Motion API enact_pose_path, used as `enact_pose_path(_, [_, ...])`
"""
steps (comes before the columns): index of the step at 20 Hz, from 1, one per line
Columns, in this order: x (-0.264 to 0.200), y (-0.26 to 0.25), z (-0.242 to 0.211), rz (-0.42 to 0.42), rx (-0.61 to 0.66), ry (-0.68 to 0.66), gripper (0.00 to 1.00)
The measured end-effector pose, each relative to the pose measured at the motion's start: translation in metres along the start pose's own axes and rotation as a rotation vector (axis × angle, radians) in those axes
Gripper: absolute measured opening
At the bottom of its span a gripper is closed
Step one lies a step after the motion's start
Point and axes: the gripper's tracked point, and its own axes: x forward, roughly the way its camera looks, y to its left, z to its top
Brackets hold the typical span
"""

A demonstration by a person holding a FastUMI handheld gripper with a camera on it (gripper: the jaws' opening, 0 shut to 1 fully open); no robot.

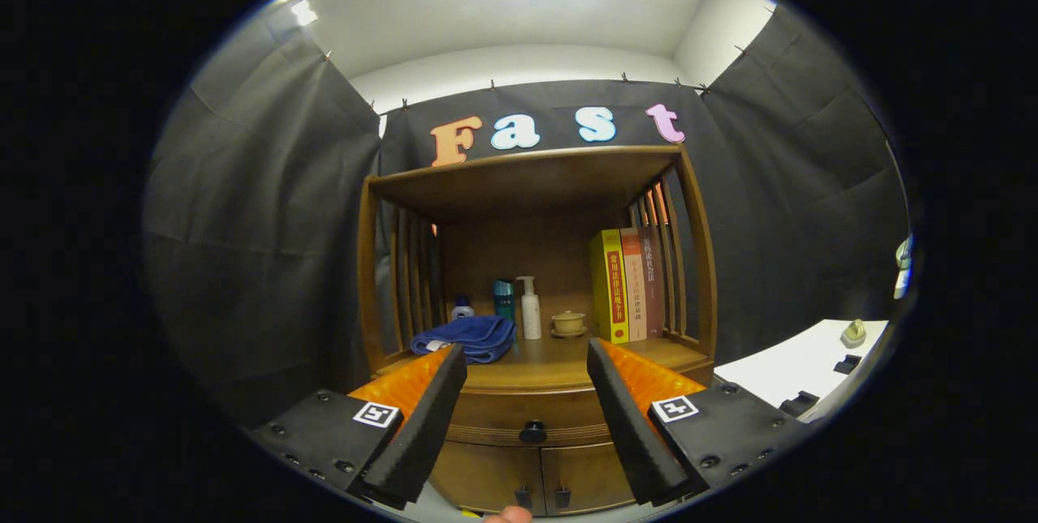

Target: Pull open the drawer, take out the items inside it, and place them on the countertop above the cabinet.

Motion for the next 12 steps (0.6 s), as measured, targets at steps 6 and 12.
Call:
enact_pose_path(6, [0.045,-0.012,-0.086,-0.013,0.007,0.049,0.98])
enact_pose_path(12, [0.075,-0.009,-0.145,0.010,0.002,0.102,0.98])
